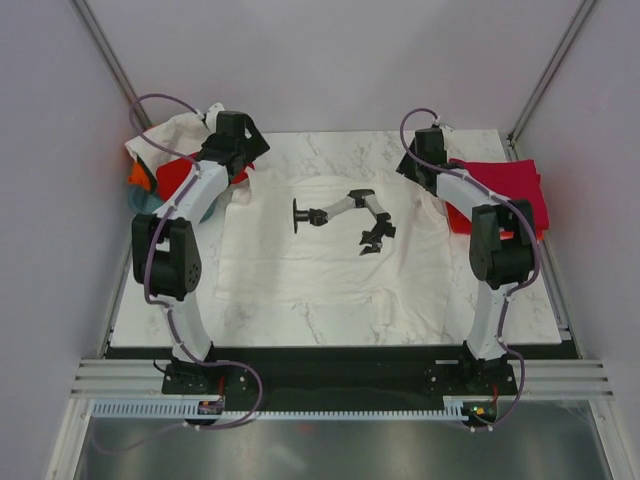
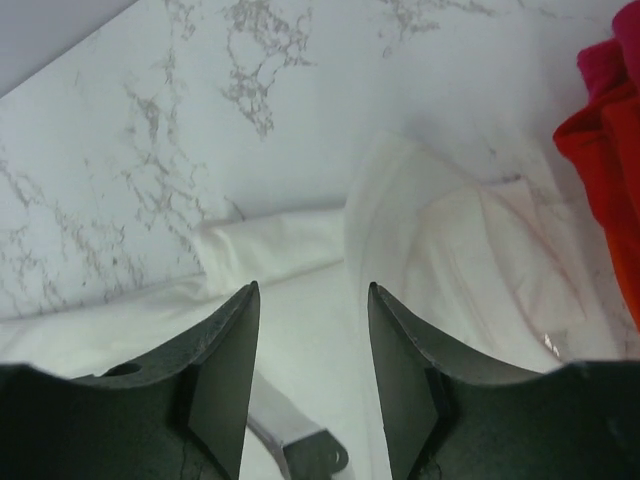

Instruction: Fold and stack the t-shirts

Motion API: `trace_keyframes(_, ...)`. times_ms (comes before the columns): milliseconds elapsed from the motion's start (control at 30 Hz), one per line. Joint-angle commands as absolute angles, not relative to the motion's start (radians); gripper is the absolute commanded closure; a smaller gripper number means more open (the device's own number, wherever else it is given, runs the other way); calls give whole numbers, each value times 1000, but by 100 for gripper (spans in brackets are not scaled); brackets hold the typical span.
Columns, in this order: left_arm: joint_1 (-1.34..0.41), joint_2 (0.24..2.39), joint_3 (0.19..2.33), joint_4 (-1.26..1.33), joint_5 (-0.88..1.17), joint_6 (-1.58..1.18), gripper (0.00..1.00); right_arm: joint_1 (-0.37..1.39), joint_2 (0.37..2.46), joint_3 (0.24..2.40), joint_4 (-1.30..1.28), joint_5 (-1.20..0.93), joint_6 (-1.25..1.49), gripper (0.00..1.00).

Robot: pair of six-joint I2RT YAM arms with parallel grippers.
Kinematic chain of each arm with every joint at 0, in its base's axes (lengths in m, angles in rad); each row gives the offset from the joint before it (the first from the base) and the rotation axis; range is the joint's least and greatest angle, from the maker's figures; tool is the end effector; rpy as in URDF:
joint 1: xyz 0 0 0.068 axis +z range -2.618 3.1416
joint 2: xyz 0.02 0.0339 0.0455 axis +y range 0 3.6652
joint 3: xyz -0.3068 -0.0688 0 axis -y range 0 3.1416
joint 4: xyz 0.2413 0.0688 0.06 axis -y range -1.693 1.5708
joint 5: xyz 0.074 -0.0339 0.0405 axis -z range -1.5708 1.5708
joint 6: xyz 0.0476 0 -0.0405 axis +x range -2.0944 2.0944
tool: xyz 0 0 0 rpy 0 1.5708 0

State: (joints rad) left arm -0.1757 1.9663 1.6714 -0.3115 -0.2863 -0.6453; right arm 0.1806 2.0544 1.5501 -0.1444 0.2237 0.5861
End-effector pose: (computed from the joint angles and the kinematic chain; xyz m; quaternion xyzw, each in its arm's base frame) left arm 0.4797 -0.0715 0.3157 -0.2684 0.8375 -0.0673 0.4713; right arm 0.4926 0.0792 0.2483 0.2279 0.8618 0.0727 0.4474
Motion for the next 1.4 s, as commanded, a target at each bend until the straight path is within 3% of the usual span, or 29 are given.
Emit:
trace_keyframes(0, -183, 1801, 1573, -296, -347, -589, 3, 192, 1909, 1433, -16, 141, 594, 45)
trace_keyframes(200, -186, 1602, 1310, -207, -197, -598, 1, 233, 1797, 1302, 46, 60, 612, 37)
trace_keyframes(500, -193, 1217, 910, -152, -199, -650, 3, 268, 1470, 979, 3, 161, 728, 43)
trace_keyframes(733, -193, 932, 602, -185, -166, -752, 10, 268, 1203, 827, -332, 365, 721, 41)
trace_keyframes(967, -193, 856, 440, -201, -173, -799, 11, 271, 1027, 724, -662, 358, 784, 44)
trace_keyframes(1367, -192, 838, 402, -210, -147, -807, 12, 350, 933, 612, -890, 235, 917, 51)
